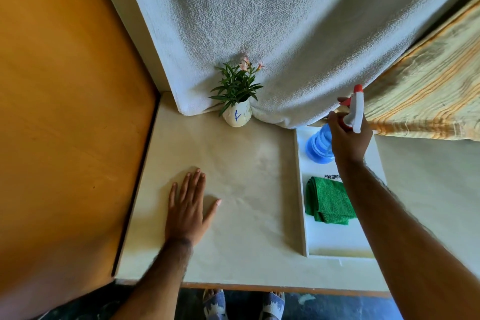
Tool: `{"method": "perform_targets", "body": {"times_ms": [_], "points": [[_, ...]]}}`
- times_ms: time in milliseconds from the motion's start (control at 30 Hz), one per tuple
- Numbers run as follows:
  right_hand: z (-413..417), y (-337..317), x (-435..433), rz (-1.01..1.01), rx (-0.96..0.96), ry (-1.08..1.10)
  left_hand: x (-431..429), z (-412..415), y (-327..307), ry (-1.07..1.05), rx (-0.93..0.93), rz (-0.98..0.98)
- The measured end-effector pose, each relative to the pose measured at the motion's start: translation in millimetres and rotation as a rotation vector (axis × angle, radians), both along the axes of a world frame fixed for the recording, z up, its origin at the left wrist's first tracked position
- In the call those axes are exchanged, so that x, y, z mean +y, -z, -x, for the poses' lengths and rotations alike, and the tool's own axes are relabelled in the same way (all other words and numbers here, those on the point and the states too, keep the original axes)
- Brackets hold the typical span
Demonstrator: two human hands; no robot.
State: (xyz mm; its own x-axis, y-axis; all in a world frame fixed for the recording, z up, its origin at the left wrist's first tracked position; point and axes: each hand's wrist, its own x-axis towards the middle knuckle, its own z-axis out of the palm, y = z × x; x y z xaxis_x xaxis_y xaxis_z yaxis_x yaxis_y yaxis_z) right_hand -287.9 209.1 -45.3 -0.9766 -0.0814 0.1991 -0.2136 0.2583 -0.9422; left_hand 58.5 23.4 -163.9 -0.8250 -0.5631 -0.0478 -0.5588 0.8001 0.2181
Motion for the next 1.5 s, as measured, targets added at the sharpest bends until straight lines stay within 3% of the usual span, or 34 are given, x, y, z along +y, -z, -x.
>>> {"method": "perform_targets", "body": {"times_ms": [233, 367, 467, 567, 633, 767, 1033, 1167, 1300, 1500], "points": [[-4.5, 1.3, -0.9, 0.044, -0.030, -0.070, -2.1, -1.5, 3.1, -0.006, -0.015, 0.002], [-4.6, 4.6, 10.4, -0.087, -0.154, -0.082, -2.8, -1.6, 6.0, -0.002, -0.006, -0.002], [-22.9, 22.8, 40.7, -0.200, -0.122, -0.129, -3.6, -2.5, 7.9, -0.002, -0.015, 0.000], [-53.1, 43.6, 86.2, -0.511, 0.112, -0.200, -2.9, -2.0, 8.4, -0.011, -0.008, -0.004], [-72.9, 57.7, 115.4, -0.753, 0.298, -0.406, -2.0, -1.5, 7.8, -0.012, 0.003, -0.008], [-100.6, 76.3, 150.0, -1.000, 0.369, -0.679, -0.5, -1.9, 4.7, -0.007, 0.001, 0.002], [-107.5, 66.2, 133.4, -1.014, 0.374, -0.618, -0.5, -0.7, 4.5, -0.012, -0.007, 0.002], [-111.5, 56.1, 132.2, -0.967, 0.249, -0.490, 1.9, -1.2, 2.1, -0.014, 0.014, 0.002], [-127.1, 48.2, 121.0, -0.854, 0.371, -0.509, 4.8, -0.6, 1.3, -0.012, 0.032, 0.007], [-133.5, 37.7, 7.0, -0.690, 0.628, -0.812, 2.1, -0.8, 1.0, -0.005, 0.046, 0.024]]}}
